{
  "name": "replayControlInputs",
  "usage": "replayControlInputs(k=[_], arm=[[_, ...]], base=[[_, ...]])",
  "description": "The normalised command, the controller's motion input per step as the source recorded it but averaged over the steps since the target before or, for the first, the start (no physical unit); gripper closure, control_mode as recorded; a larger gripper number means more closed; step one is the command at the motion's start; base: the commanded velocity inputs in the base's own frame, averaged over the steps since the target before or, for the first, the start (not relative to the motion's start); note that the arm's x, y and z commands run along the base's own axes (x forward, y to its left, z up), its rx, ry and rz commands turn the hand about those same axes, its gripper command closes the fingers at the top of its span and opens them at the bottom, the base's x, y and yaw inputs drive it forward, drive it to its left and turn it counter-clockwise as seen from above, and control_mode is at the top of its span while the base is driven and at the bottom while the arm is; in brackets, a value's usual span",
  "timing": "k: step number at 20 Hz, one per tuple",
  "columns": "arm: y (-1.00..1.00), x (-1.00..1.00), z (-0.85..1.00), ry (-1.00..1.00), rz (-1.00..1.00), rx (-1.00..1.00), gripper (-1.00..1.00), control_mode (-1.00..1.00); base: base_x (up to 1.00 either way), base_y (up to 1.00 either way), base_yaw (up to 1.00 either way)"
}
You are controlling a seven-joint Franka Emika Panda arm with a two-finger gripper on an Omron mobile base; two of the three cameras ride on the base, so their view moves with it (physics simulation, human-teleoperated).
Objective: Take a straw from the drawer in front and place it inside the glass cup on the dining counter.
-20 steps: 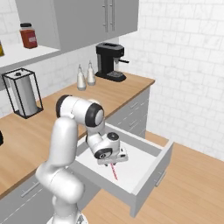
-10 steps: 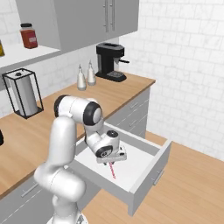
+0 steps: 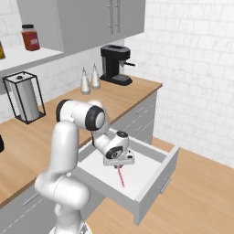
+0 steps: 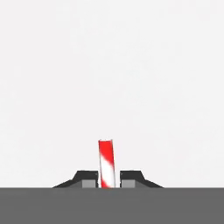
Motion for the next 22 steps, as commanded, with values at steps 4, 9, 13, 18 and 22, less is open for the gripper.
replayControlInputs(k=[4,9,13,18,22], arm=[[-0.08,0.05,0.89,-0.03,0.00,0.11,1.00,-1.00],[0.00,-0.13,1.00,-0.14,0.00,0.08,1.00,-1.00],[0.00,-0.09,1.00,-0.12,0.00,0.02,1.00,-1.00],[0.00,-0.18,1.00,-0.02,0.00,0.00,1.00,-1.00],[0.00,-0.24,1.00,0.00,-0.02,0.00,1.00,-1.00]], base=[[0.00,0.00,0.00],[0.00,0.00,0.00],[0.00,0.00,0.00],[0.00,0.00,0.00],[0.00,0.00,0.00]])
